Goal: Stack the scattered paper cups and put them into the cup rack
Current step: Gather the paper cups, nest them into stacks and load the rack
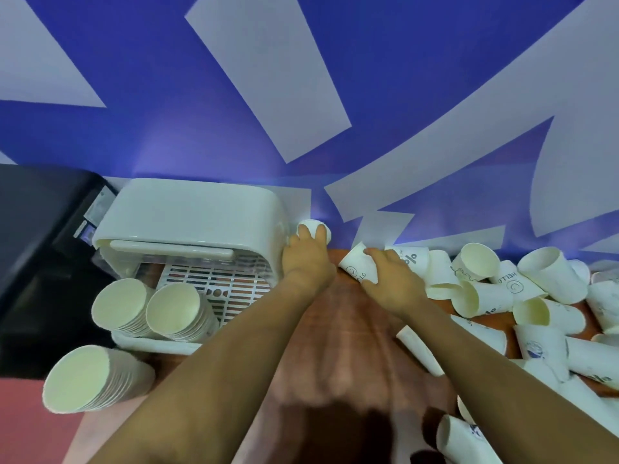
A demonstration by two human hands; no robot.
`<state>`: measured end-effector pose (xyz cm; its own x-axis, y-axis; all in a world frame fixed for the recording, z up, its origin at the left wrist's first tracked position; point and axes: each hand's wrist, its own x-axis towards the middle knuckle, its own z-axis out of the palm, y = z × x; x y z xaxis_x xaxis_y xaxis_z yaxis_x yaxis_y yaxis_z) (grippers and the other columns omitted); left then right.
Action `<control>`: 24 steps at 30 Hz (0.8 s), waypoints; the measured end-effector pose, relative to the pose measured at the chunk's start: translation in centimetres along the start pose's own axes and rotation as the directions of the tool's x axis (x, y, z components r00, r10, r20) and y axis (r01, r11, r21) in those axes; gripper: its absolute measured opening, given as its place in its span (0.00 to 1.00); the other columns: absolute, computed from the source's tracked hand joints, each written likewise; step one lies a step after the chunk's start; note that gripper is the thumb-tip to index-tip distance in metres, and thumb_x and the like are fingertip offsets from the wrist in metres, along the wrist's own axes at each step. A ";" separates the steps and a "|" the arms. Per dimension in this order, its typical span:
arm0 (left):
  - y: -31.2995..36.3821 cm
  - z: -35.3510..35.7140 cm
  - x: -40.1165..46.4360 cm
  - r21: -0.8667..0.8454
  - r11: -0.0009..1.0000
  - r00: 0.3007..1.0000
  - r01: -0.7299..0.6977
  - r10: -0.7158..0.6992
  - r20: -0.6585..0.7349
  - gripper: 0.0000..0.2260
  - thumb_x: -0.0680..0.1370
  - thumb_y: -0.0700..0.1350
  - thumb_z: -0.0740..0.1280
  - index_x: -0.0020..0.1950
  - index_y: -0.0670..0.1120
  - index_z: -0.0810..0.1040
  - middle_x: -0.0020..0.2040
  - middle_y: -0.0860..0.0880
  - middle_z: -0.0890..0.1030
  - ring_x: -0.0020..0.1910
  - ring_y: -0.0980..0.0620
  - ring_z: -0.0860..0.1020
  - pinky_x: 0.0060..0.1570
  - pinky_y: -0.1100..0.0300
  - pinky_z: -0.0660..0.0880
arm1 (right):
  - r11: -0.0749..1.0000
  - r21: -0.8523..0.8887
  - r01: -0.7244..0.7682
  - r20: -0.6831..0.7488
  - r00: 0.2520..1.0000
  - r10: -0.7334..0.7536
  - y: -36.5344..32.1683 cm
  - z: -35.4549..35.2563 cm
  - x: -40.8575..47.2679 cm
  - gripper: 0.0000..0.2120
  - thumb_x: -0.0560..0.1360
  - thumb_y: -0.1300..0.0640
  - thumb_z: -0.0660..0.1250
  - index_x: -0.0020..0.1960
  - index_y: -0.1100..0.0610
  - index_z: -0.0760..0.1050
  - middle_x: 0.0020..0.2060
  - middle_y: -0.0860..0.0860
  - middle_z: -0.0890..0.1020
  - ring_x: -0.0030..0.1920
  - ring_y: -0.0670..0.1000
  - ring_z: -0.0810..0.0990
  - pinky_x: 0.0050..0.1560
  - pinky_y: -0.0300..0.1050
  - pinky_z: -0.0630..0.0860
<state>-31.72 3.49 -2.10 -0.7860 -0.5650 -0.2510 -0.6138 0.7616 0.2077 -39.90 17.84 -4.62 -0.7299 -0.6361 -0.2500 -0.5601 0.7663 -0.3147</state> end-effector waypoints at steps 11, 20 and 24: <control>0.6 2.0 3.6 0.073 0.995 0.998 0.063 -0.063 -0.001 0.34 0.78 0.59 0.62 0.77 0.51 0.48 0.67 0.41 0.63 0.62 0.42 0.69 0.57 0.51 0.70 | 0.997 -0.059 0.040 0.052 0.998 -0.037 0.5 2.7 3.8 0.34 0.76 0.47 0.61 0.76 0.41 0.46 0.72 0.52 0.60 0.65 0.57 0.69 0.58 0.54 0.73; 0.7 1.6 2.3 -0.058 0.998 0.998 0.015 -0.012 0.056 0.35 0.76 0.54 0.64 0.77 0.52 0.49 0.66 0.42 0.67 0.63 0.39 0.70 0.58 0.49 0.69 | 0.994 0.106 0.008 0.089 0.996 -0.018 0.1 3.4 2.8 0.31 0.72 0.46 0.65 0.71 0.44 0.56 0.68 0.54 0.65 0.60 0.59 0.73 0.57 0.55 0.74; 0.7 0.8 0.4 -0.167 0.986 0.999 -0.022 0.030 0.041 0.31 0.75 0.54 0.65 0.74 0.50 0.56 0.66 0.42 0.67 0.63 0.39 0.69 0.58 0.48 0.70 | 0.986 0.159 -0.043 0.060 0.998 0.034 0.2 2.7 0.8 0.31 0.68 0.47 0.71 0.66 0.51 0.60 0.64 0.54 0.66 0.55 0.59 0.75 0.53 0.54 0.75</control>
<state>-32.40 4.11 -2.82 -0.8002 -0.5286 -0.2834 -0.5997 0.7105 0.3681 -39.51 17.23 -7.34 -0.7240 -0.6138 -0.3148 -0.4587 0.7692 -0.4449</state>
